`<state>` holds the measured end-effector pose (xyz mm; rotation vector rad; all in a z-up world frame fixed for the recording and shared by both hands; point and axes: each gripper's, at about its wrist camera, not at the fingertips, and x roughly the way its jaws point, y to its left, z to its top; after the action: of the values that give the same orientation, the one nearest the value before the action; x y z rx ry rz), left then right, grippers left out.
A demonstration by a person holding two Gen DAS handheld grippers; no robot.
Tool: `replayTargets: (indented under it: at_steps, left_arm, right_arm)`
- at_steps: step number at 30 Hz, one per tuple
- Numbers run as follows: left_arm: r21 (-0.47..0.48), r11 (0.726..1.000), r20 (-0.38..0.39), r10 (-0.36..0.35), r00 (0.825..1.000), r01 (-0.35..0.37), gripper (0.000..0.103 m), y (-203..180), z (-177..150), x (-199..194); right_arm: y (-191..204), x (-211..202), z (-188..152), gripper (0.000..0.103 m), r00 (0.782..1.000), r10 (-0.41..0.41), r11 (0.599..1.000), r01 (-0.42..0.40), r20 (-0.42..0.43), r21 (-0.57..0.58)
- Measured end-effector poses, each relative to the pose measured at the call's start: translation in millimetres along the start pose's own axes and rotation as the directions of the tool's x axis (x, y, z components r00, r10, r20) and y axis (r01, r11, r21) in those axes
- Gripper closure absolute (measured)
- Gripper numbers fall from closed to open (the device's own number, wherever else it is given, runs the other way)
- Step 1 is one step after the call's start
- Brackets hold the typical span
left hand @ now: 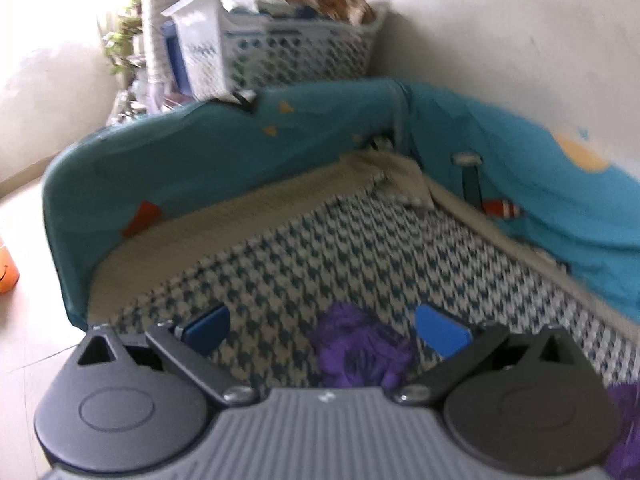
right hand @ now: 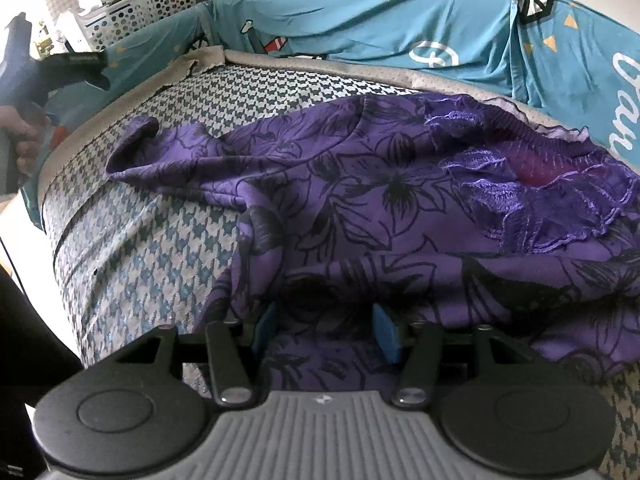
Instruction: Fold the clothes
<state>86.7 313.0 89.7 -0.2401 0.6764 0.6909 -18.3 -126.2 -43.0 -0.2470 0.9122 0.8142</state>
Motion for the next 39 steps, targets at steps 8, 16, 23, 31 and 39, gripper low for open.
replayTargets:
  at_steps: [8, 16, 23, 31, 39]
  left_arm:
    - [0.105, 0.994, -0.119, 0.007, 0.993, 0.005, 0.0, -12.0, -21.1, 32.0]
    - [0.148, 0.989, -0.196, 0.024, 0.98, 0.005, 0.021, -15.9, -39.0, 54.3]
    - [0.057, 0.997, -0.222, 0.065, 0.973, -0.053, 0.049, 1.8, -41.9, 58.7]
    - [-0.094, 0.964, -0.136, 0.233, 0.963, -0.247, 0.029, 32.2, -30.0, 32.2]
    - [-0.091, 0.987, -0.018, 0.132, 0.991, -0.134, 0.016, 6.8, -22.3, 5.9]
  right_arm:
    - [0.5, 0.0, 0.0, 0.05, 1.0, -0.003, 1.0, 0.003, 0.0, -0.002]
    - [0.9, -0.2, 0.4, 0.05, 1.0, -0.006, 1.0, 0.006, 0.0, -0.011]
    - [1.6, 0.6, 1.0, 0.05, 1.0, -0.009, 1.0, 0.009, -0.002, -0.021]
    - [1.0, -1.0, 1.7, 0.05, 1.0, -0.007, 1.0, 0.007, 0.0, -0.019]
    - [-5.9, -14.9, 6.2, 0.05, 0.999, 0.034, 0.999, -0.034, 0.041, 0.011]
